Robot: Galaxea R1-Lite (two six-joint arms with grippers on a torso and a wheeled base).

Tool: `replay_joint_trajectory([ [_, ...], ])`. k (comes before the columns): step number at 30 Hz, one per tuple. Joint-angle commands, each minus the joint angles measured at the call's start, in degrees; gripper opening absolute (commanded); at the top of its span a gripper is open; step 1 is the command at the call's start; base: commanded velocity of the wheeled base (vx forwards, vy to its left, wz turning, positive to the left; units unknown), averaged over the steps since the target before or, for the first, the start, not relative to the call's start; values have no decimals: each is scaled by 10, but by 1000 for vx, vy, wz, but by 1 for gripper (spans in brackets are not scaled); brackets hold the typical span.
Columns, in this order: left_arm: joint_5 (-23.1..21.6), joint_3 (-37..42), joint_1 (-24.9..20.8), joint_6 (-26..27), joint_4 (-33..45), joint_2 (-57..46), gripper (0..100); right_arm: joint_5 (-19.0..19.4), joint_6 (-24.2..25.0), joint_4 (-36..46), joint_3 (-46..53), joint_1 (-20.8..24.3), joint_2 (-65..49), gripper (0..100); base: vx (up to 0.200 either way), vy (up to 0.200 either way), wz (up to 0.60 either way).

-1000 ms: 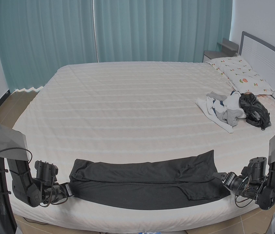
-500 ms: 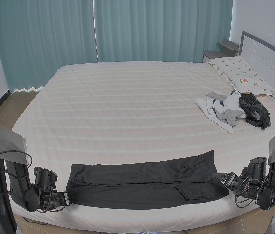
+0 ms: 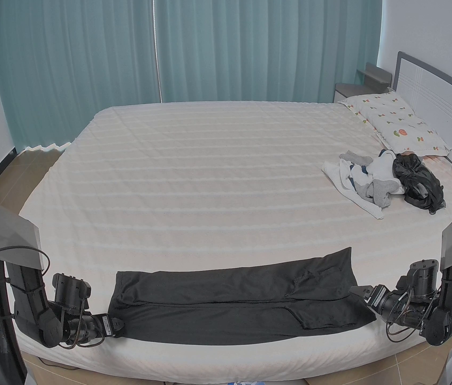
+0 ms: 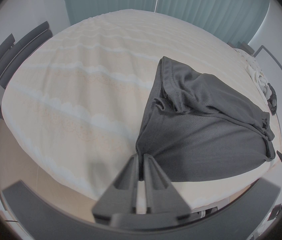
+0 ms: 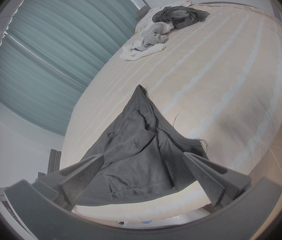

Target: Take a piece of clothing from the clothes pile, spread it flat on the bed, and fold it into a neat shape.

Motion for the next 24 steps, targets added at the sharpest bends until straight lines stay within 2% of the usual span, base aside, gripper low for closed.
replay_joint_trajectory([
  [1,-6,-26,31,-3,3,-43,100,0,0,-6,4,0,7,100,0,0,0],
  [2,-6,-26,31,-3,3,-43,100,0,0,-6,4,0,7,100,0,0,0],
  [5,-18,-52,69,-3,37,-92,100,0,0,-6,3,1,12,100,0,0,0],
  [7,-77,-81,89,-4,106,-132,100,1,0,-6,2,1,15,100,0,0,0],
  [8,-82,-85,91,-4,112,-134,100,1,0,-6,2,1,15,100,0,0,0],
  [9,-119,-129,102,-8,186,-153,100,1,0,-6,1,1,16,100,0,0,0],
  [12,-133,-210,102,-30,264,-153,100,1,0,-6,1,2,16,100,0,0,0],
  [14,-138,-253,97,-49,274,-128,100,1,0,-6,1,4,17,100,0,0,0],
  [19,-146,-343,85,-55,284,-41,100,0,0,-6,1,5,28,100,0,0,0],
  [24,-148,-387,72,-54,289,6,100,1,0,-6,2,3,30,100,0,0,0],
])
